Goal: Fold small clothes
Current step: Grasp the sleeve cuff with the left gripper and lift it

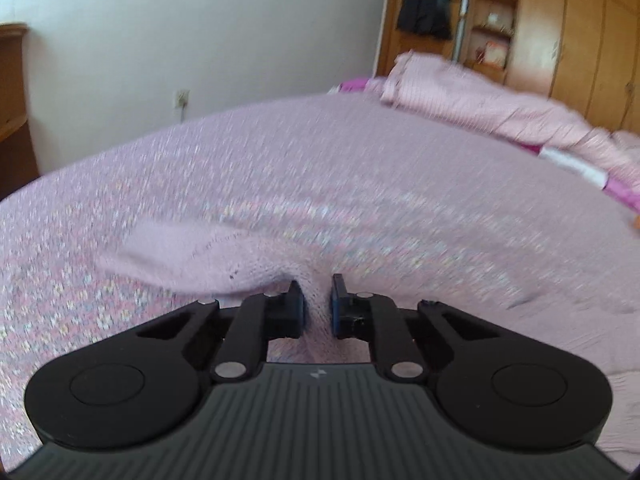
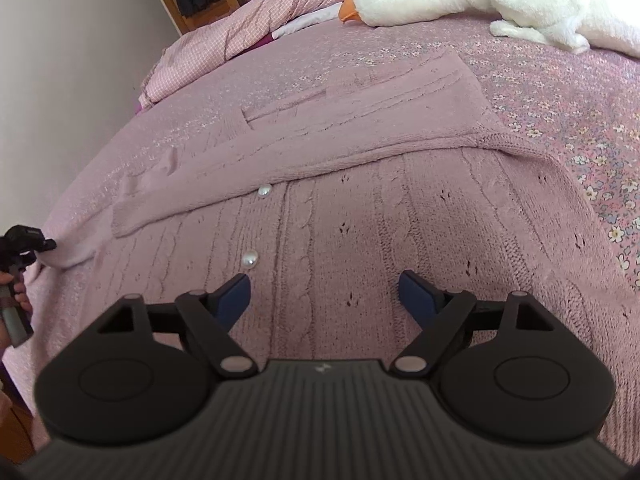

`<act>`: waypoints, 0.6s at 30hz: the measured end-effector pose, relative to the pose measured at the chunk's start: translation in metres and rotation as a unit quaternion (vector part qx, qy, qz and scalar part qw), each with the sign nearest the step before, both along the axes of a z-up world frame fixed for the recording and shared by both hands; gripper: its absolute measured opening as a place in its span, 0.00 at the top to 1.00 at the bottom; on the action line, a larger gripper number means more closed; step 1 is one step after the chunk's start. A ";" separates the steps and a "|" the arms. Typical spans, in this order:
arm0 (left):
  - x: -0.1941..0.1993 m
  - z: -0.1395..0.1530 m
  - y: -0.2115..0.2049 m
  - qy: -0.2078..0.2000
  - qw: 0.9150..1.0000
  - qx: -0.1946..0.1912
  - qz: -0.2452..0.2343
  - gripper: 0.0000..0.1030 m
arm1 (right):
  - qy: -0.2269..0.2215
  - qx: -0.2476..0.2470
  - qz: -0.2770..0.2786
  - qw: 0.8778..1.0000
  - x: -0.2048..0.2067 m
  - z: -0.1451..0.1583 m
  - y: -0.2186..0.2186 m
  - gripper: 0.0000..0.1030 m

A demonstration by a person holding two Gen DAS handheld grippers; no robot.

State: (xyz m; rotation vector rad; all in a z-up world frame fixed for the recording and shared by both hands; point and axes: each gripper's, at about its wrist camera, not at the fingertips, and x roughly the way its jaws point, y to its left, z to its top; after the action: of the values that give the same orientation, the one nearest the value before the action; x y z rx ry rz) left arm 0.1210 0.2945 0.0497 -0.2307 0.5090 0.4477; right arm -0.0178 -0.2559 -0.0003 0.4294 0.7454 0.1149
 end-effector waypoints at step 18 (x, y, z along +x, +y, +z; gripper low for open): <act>-0.025 0.096 -0.122 -0.124 0.982 0.011 -0.144 0.87 | -0.028 0.009 -0.030 0.999 -0.009 0.015 -0.027 0.20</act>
State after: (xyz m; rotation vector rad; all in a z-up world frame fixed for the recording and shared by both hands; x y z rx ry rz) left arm 0.0964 0.1723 0.1461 -0.1841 0.2852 0.1381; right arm -0.0272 -0.2832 0.0151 0.4631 0.6759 0.0777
